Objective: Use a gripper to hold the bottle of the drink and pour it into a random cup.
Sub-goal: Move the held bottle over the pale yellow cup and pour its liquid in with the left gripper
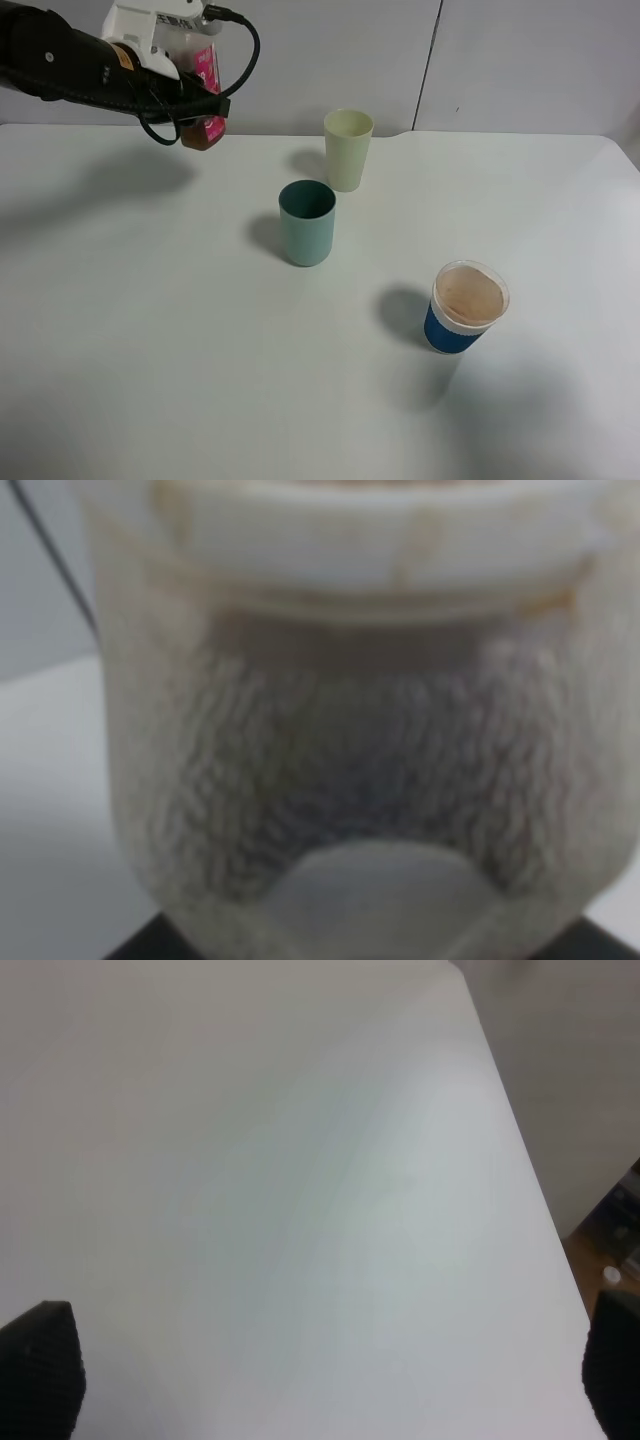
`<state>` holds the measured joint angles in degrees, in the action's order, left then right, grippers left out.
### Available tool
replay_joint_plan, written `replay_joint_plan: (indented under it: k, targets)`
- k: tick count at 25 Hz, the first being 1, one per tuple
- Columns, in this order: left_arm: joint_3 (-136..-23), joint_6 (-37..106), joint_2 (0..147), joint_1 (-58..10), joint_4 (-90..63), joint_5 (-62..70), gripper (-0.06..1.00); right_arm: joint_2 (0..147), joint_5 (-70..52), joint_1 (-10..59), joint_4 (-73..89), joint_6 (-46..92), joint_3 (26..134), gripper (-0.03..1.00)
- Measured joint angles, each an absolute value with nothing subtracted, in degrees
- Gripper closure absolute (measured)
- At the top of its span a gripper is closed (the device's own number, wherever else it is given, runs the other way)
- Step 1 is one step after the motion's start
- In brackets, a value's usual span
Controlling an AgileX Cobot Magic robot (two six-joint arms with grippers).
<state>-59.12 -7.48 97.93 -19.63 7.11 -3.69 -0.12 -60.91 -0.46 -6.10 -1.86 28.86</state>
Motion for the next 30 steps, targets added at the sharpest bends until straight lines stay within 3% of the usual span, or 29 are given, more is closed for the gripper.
replay_joint_plan:
  k: [6,16,30]
  targets:
    - [-60.18,-27.80,99.10,-21.22,28.48,-5.30,0.61,-0.12,-60.91,-0.46,-6.10,-1.86,28.86,-0.02]
    - [-67.31,-44.40,102.69,-27.65,53.22,11.46,0.61,-0.12,-60.91,-0.46,-6.10,-1.86,28.86,-0.02]
    - [-79.07,-47.59,112.45,-36.29,60.50,27.53,0.61,-0.12,-60.91,-0.46,-6.10,-1.86,28.86,-0.02]
